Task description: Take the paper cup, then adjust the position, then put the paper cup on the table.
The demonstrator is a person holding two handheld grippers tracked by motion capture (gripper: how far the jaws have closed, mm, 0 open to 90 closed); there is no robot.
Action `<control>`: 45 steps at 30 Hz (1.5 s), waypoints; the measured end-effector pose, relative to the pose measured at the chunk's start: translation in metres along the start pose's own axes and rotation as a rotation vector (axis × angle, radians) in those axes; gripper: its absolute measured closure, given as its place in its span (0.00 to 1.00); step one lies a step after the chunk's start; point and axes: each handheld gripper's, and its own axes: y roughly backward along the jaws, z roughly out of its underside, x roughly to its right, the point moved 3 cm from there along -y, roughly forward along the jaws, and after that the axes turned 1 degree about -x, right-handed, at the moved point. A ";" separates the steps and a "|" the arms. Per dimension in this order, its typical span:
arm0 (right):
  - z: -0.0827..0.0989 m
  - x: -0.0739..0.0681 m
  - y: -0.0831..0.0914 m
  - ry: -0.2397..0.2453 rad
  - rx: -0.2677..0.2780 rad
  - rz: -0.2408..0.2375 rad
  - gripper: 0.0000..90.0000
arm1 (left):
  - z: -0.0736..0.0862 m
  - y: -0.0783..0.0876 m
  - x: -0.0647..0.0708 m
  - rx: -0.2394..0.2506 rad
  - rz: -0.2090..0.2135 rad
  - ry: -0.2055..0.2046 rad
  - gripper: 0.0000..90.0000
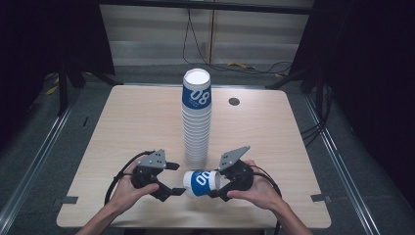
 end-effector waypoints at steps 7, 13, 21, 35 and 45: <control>0.003 0.007 0.009 -0.050 0.120 0.027 0.33 | 0.003 0.002 0.002 0.061 -0.016 0.021 0.18; 0.003 0.008 0.014 -0.056 0.170 0.043 0.33 | 0.006 0.005 0.000 0.092 -0.027 0.052 0.18; 0.008 0.008 0.019 -0.088 0.270 0.035 0.33 | 0.007 0.004 0.004 0.124 -0.006 0.059 0.18; 0.011 0.012 0.025 -0.139 0.404 -0.015 0.33 | 0.007 0.001 0.004 0.150 -0.011 0.069 0.18; 0.012 0.008 0.022 -0.114 0.470 -0.052 0.33 | -0.002 0.006 0.008 0.223 -0.003 0.054 0.18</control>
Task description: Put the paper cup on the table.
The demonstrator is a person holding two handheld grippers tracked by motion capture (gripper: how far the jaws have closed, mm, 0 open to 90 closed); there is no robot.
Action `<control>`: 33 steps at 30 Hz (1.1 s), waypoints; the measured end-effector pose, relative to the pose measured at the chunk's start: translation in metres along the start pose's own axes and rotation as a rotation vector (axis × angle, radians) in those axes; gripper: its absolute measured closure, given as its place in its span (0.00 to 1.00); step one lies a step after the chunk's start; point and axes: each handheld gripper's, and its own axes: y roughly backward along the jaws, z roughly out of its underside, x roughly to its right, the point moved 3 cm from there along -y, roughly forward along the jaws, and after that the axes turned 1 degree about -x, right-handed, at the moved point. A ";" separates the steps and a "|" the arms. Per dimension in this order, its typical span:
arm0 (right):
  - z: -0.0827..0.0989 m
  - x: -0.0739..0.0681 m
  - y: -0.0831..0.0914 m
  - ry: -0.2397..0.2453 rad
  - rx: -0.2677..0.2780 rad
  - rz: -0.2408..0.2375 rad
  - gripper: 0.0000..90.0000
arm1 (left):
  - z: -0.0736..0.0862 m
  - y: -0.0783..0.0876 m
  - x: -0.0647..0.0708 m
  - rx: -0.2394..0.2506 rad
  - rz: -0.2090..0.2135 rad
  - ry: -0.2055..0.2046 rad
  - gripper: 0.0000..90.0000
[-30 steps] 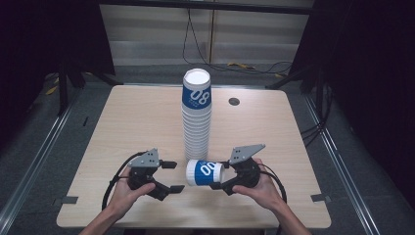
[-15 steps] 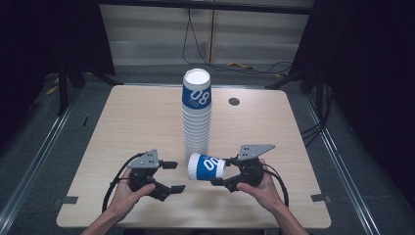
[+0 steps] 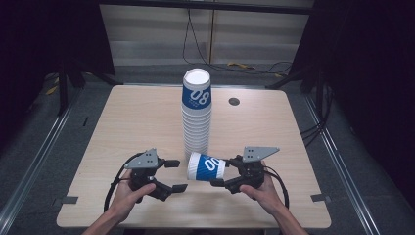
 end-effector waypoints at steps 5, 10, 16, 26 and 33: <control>0.000 -0.004 -0.005 0.017 0.030 -0.032 0.33 | -0.008 0.004 0.005 0.046 0.031 -0.011 0.17; 0.000 -0.007 -0.007 0.034 0.054 -0.054 0.33 | -0.011 0.002 0.004 0.081 0.036 -0.022 0.17; 0.000 -0.010 -0.010 0.033 0.052 -0.066 0.33 | -0.010 -0.003 0.003 0.075 0.014 -0.005 0.17; -0.001 -0.015 -0.016 0.024 0.067 -0.107 0.33 | -0.009 -0.008 0.002 0.077 0.034 0.019 0.04; -0.001 -0.019 -0.023 0.031 0.070 -0.116 0.33 | -0.011 -0.009 0.006 0.118 0.065 0.007 0.12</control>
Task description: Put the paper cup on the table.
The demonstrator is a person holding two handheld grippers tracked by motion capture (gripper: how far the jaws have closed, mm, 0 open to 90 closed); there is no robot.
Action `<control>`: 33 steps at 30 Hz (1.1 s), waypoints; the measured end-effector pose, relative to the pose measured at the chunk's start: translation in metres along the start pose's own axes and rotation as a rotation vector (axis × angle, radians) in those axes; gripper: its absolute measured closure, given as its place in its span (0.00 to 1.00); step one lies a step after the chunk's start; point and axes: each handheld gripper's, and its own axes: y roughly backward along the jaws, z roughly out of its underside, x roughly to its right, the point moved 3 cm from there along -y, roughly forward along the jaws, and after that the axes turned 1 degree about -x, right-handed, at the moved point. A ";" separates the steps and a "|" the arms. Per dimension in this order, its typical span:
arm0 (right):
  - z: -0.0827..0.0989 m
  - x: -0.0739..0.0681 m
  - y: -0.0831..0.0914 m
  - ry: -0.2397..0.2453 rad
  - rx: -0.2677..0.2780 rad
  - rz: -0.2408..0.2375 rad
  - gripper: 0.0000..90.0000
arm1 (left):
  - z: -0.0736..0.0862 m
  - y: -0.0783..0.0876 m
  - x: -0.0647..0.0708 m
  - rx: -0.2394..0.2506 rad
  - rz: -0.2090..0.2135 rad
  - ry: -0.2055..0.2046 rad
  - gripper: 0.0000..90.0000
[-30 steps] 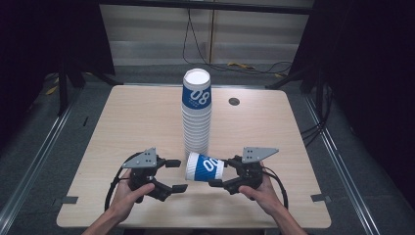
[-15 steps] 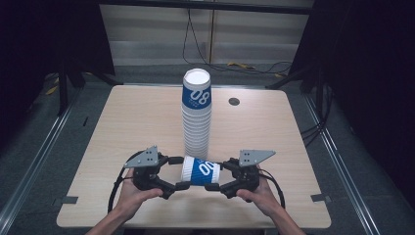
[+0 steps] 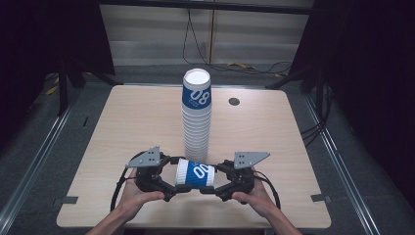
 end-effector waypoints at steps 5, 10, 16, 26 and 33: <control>0.001 0.000 0.000 0.002 0.001 0.006 0.33 | 0.001 0.000 -0.001 0.000 0.009 0.005 0.12; 0.000 -0.001 -0.003 0.004 0.002 0.007 0.33 | 0.001 0.002 -0.004 -0.008 0.015 0.007 0.13; 0.000 0.000 -0.005 0.008 -0.013 -0.002 0.33 | -0.001 0.007 -0.005 -0.026 0.039 0.009 0.17; 0.000 0.001 -0.012 0.020 -0.057 0.046 0.26 | -0.005 0.012 -0.006 -0.029 0.032 0.005 0.22; 0.004 0.003 -0.014 0.018 -0.112 0.062 0.24 | -0.006 0.009 -0.003 -0.059 0.014 -0.014 0.22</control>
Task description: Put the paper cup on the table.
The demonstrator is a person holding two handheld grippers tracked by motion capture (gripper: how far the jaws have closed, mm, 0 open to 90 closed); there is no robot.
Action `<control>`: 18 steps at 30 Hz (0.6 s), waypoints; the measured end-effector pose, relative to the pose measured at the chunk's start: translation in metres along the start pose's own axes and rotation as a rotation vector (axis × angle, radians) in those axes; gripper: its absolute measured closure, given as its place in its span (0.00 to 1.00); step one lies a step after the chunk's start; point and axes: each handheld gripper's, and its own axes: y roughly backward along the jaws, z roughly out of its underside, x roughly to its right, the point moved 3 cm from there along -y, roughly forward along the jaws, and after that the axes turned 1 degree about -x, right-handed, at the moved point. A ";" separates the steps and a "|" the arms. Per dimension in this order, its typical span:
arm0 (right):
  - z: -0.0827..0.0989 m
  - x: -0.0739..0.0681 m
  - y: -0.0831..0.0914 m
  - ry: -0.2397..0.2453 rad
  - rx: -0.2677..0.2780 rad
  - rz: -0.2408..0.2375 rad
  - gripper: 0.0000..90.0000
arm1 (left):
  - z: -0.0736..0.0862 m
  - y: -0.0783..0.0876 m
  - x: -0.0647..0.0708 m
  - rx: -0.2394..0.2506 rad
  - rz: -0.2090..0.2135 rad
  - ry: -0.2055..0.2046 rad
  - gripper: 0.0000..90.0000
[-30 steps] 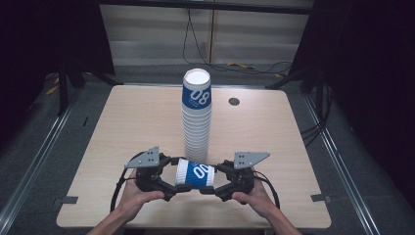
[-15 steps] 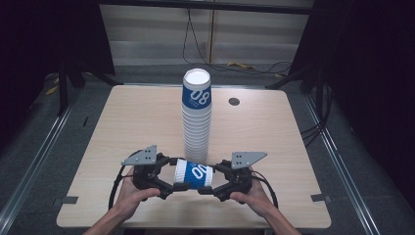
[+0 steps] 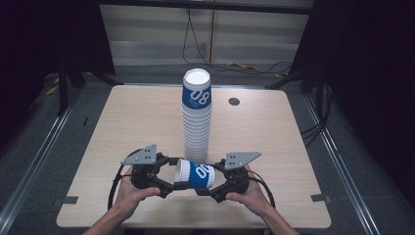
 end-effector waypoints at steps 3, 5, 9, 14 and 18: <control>0.001 0.001 0.000 -0.011 -0.010 0.015 0.23 | 0.000 0.002 -0.001 -0.007 -0.018 -0.002 0.22; 0.002 0.004 0.002 -0.023 -0.022 0.037 0.20 | 0.000 0.004 -0.003 0.001 -0.027 0.004 0.22; 0.005 0.009 0.006 -0.036 -0.034 0.081 0.20 | 0.000 0.008 -0.005 0.008 -0.048 0.002 0.22; 0.006 0.010 0.010 -0.038 -0.039 0.110 0.19 | -0.001 0.012 -0.007 0.002 -0.057 0.006 0.21; 0.008 0.012 0.013 -0.058 -0.033 0.129 0.19 | -0.004 0.017 -0.008 -0.015 -0.080 -0.006 0.22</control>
